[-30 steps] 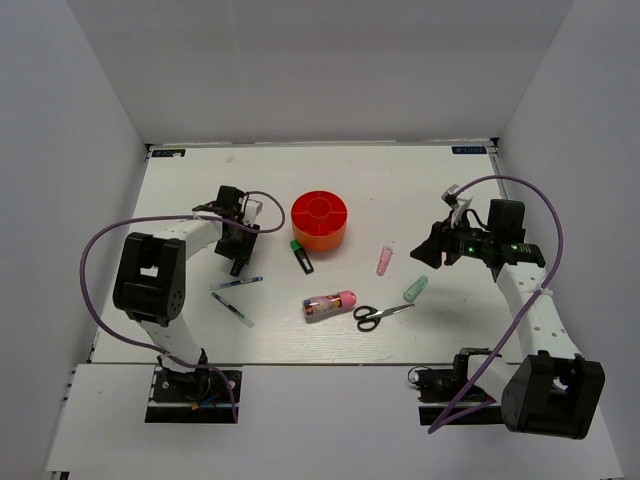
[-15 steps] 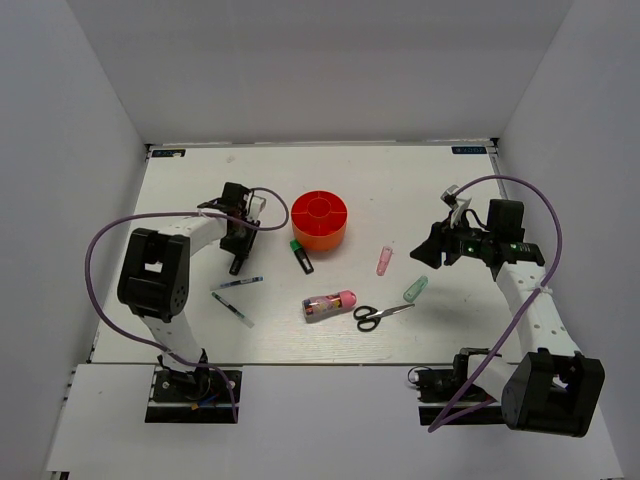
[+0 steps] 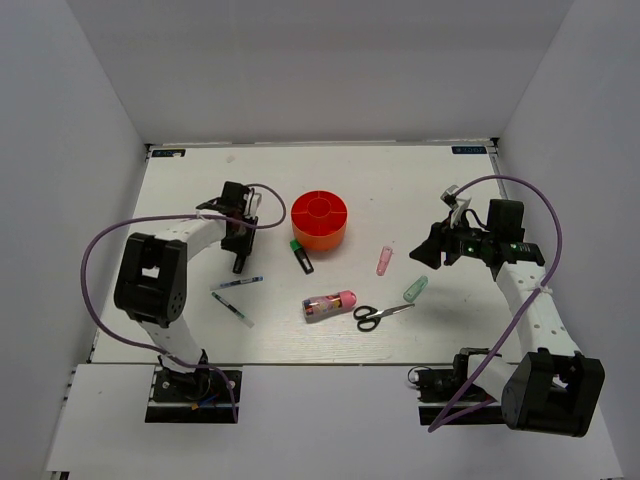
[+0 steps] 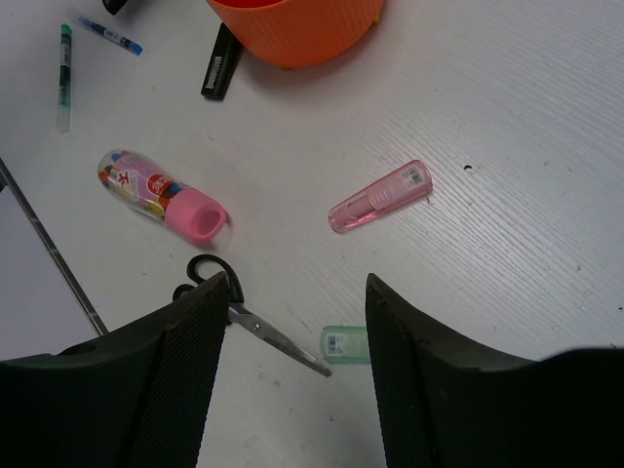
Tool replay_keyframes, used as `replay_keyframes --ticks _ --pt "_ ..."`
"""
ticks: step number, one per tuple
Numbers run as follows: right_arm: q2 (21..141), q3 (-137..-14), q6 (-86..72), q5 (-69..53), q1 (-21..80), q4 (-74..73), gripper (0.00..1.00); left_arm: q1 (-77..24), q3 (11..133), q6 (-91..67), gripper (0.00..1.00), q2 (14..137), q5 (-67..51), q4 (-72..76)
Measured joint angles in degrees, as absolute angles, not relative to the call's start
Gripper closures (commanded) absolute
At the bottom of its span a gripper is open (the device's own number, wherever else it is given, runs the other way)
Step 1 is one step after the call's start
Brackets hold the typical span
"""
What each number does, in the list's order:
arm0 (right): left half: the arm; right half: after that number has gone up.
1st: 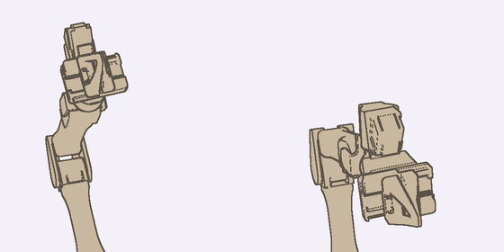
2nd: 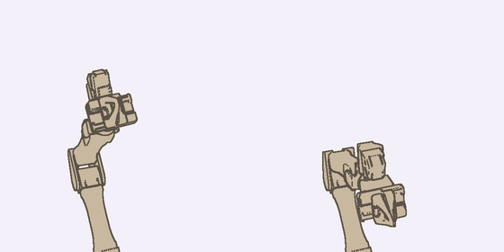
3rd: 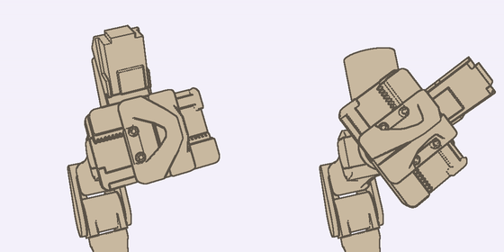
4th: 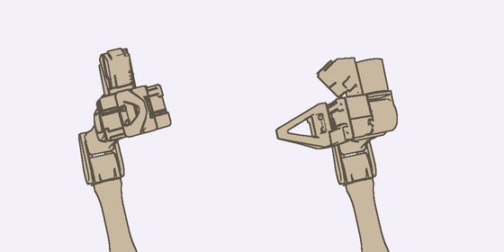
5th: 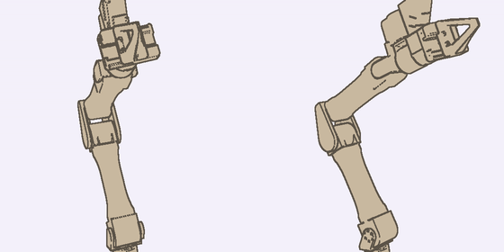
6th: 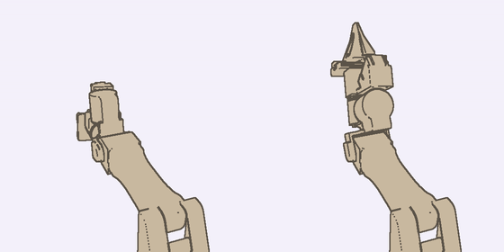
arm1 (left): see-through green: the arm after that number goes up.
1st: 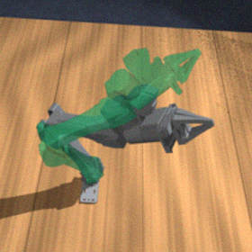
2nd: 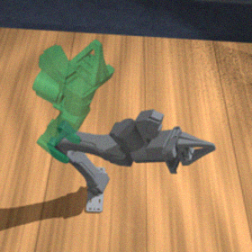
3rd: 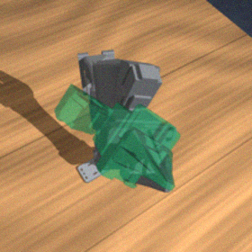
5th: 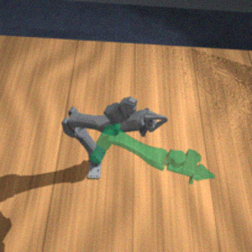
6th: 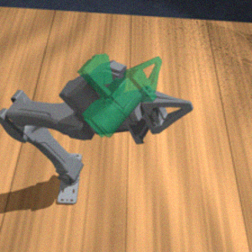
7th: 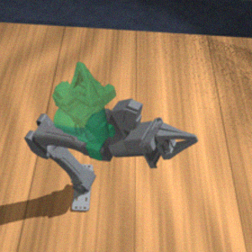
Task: Sort the stationery into containers
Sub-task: Pick up the pen from the center of the board, then place the pen in the storage box.
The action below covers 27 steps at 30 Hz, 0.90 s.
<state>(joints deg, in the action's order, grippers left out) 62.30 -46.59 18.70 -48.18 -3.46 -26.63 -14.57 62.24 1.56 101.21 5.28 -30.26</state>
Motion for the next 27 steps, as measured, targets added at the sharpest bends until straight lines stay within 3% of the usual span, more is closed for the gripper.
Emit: replay_keyframes --ticks 13,21,27 --pt "62.35 -46.57 19.38 -48.51 -3.44 -26.85 0.39 -18.02 59.83 -14.48 1.00 78.28 -5.58 -17.02" --pt "62.61 -46.28 19.57 -48.84 -3.44 -26.87 0.39 -25.69 47.55 -20.75 1.00 78.28 -3.49 8.75" --pt "63.11 -46.24 19.73 -48.86 -3.44 -26.87 0.39 -27.97 48.73 -23.18 1.00 83.20 -1.69 19.51"
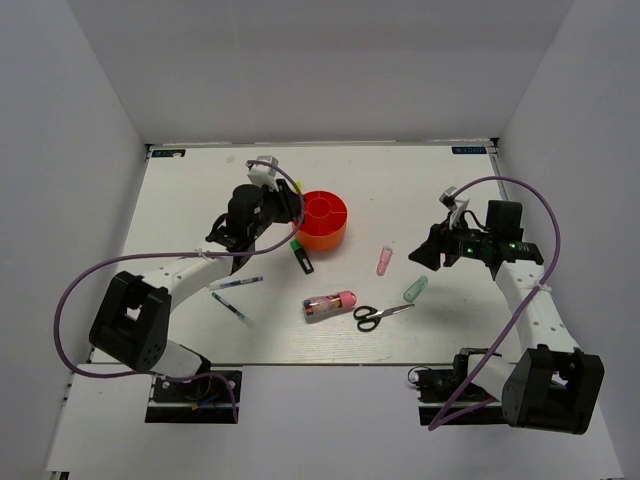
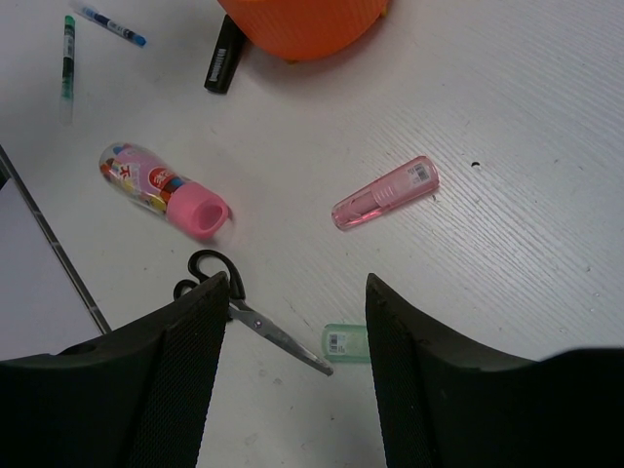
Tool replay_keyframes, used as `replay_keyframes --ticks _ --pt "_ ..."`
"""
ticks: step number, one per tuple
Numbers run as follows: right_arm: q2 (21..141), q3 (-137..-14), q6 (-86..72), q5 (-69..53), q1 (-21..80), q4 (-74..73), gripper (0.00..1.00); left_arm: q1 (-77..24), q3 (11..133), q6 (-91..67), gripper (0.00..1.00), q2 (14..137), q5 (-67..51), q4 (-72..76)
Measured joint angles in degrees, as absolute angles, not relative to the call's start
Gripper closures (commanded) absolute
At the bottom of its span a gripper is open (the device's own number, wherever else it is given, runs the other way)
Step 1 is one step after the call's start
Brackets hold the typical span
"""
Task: Sort the stationery into containers
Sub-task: Place the pen in the storage box.
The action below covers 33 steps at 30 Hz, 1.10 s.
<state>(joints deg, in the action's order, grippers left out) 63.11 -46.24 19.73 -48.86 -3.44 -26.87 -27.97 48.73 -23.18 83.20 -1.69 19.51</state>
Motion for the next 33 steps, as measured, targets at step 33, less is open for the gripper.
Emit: replay_keyframes --ticks 33 --pt "64.97 -46.24 21.56 -50.65 -3.44 -27.33 0.27 -29.10 39.83 -28.56 1.00 93.08 1.74 45.67"
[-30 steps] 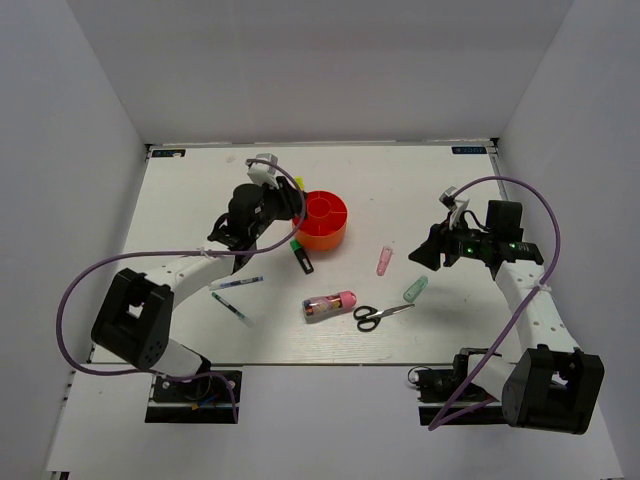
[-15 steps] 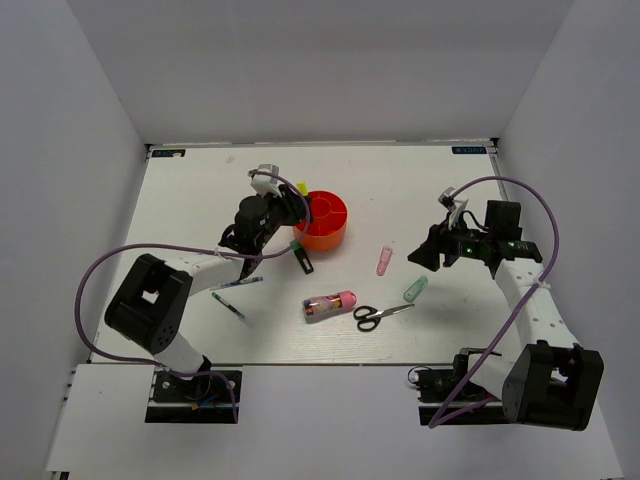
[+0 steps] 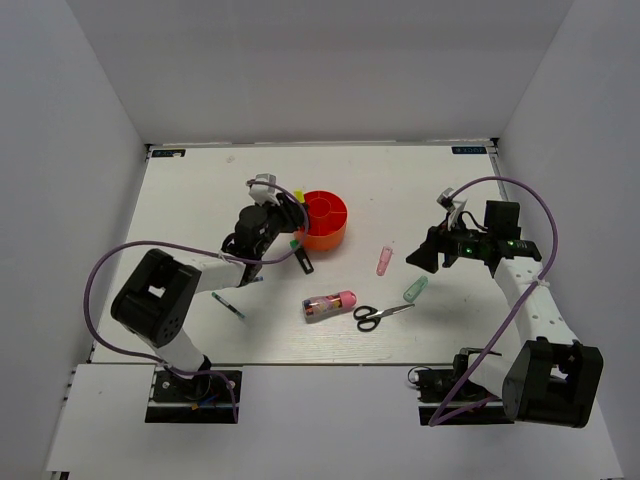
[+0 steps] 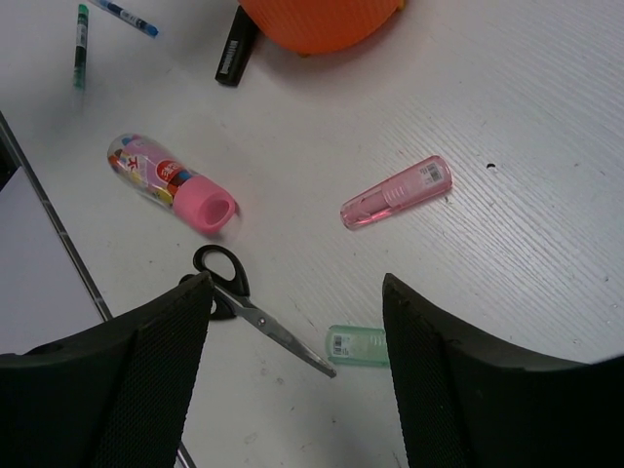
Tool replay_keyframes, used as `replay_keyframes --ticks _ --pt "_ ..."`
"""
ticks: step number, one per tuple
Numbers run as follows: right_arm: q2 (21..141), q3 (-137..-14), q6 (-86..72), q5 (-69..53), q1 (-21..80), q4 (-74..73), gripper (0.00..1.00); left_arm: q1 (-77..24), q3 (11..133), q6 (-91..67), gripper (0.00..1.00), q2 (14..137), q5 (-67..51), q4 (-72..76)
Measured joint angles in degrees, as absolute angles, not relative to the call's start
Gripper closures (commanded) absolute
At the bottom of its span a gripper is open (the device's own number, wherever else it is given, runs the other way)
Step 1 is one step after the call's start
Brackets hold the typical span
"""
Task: Sort the stationery into containers
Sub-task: Place the pen in the storage box.
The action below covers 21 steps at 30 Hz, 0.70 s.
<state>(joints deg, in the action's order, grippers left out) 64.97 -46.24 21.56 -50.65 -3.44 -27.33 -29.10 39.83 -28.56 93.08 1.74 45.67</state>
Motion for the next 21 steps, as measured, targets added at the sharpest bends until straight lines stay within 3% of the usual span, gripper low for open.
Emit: replay_keyframes --ticks 2,4,9,12,15,17,18,19,21 --pt "64.97 -46.24 21.67 -50.85 -3.44 -27.38 0.21 -29.08 39.66 -28.56 1.00 93.82 2.07 45.78" --pt "64.97 -46.24 21.82 -51.05 -3.44 -27.53 0.18 -29.04 39.29 -28.56 0.91 94.19 2.37 45.98" --pt "64.97 -46.24 22.13 -51.20 -3.44 -27.92 0.15 -29.04 38.59 -28.58 0.46 94.21 2.83 45.95" --pt "64.97 -46.24 22.24 -51.20 -3.44 -28.34 0.15 -29.02 38.59 -28.67 0.33 94.17 2.90 45.93" --pt "64.97 -46.24 22.41 -51.20 -3.44 -28.49 0.15 -28.99 38.59 -28.75 0.29 93.84 2.94 45.60" --pt "64.97 -46.24 22.55 -51.20 -3.44 -28.53 0.15 -28.99 38.59 -28.58 0.29 93.25 2.94 44.95" --pt "64.97 -46.24 22.55 -51.20 -3.44 -28.56 0.15 -28.99 38.59 -28.53 0.37 92.92 2.94 44.71" --pt "64.97 -46.24 22.57 -51.20 -3.44 -28.56 0.15 -28.99 38.61 -28.62 0.48 92.49 2.94 44.49" --pt "64.97 -46.24 22.61 -51.20 -3.44 -28.56 0.19 -28.99 38.61 -28.58 0.81 91.24 2.94 43.55"
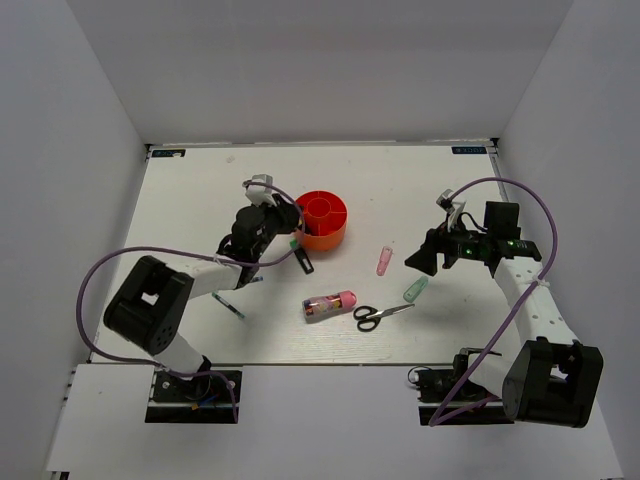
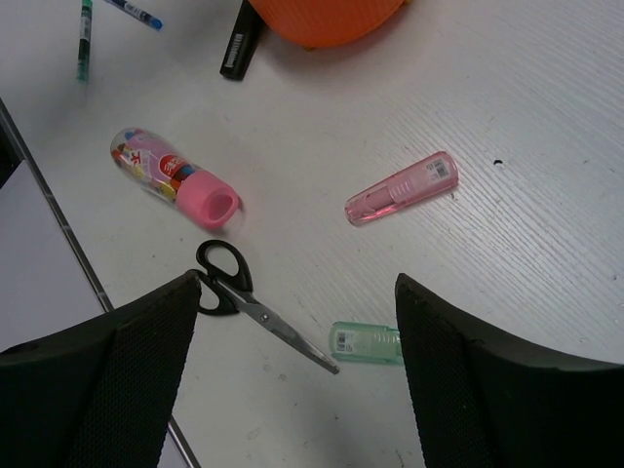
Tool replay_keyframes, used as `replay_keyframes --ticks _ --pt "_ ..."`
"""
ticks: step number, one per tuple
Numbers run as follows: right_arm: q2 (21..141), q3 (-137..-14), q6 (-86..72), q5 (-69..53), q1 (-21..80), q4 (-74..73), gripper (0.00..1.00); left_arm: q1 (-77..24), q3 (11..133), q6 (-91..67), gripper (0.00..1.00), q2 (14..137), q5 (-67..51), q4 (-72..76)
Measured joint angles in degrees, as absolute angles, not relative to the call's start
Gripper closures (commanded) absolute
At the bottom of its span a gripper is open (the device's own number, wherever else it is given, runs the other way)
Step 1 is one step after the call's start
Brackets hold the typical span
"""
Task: Sort the stationery into containers
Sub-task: Place the pen in the storage box, then move the pen to the center of the board.
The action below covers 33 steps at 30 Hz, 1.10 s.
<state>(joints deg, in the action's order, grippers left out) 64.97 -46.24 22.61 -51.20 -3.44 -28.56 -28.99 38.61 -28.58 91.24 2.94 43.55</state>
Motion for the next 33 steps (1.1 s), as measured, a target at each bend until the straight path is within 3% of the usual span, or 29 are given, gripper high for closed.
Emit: replay_keyframes --ticks 1,2,4,6,7,10,11,14,21,24,26,27,29,30,33 --pt "64.97 -46.24 22.72 -51.18 -3.44 -28.58 0.34 -29.02 38.61 -28.08 1.00 90.11 3.05 42.63" --pt "64.97 -46.24 22.96 -51.16 -3.44 -28.53 0.49 -29.04 38.63 -27.88 1.00 88.58 3.27 40.77" --pt "64.97 -46.26 22.85 -50.98 -3.44 -28.64 1.00 -29.58 39.77 -27.05 1.00 84.01 4.67 33.82" --pt "64.99 -46.30 22.41 -50.43 -3.44 -29.02 1.00 -30.81 44.25 -28.49 1.00 79.00 7.75 19.94" --pt "64.99 -46.30 22.06 -49.87 -3.38 -29.08 0.97 -31.20 47.40 -29.93 0.93 77.34 8.99 13.08" --pt "64.99 -46.30 21.12 -47.92 -3.25 -29.04 0.75 -31.70 53.60 -34.48 0.55 73.93 10.04 -1.80" --pt "64.99 -46.33 20.88 -47.40 -3.18 -29.02 0.61 -31.48 53.58 -36.80 0.45 72.55 9.65 -5.72" --pt "64.99 -46.33 19.97 -45.91 -2.85 -28.71 0.54 -30.63 49.45 -43.18 0.39 70.67 7.90 -13.74" --pt "64.99 -46.33 19.25 -44.38 -2.20 -28.53 0.53 -32.21 43.59 -54.48 0.29 78.15 5.48 -22.22" --pt "64.99 -46.33 19.03 -44.05 -2.17 -28.51 0.53 -33.78 43.59 -57.28 0.29 80.29 5.32 -20.56" --pt "64.99 -46.33 18.90 -43.99 -2.17 -28.53 0.53 -35.09 43.59 -58.81 0.36 81.52 5.65 -18.83" --pt "64.99 -46.33 18.87 -43.97 -2.17 -28.51 0.53 -35.66 43.59 -59.46 0.54 82.11 5.80 -18.04" --pt "64.99 -46.33 18.87 -43.94 -2.17 -28.51 0.53 -36.95 43.59 -60.62 0.79 83.15 6.66 -16.38" --pt "64.99 -46.33 18.85 -43.94 -2.17 -28.51 0.53 -37.47 43.55 -60.95 0.99 83.61 6.92 -15.40" --pt "64.99 -46.33 18.87 -43.99 -2.17 -28.51 0.53 -38.81 42.72 -61.54 1.00 84.44 7.62 -11.14"
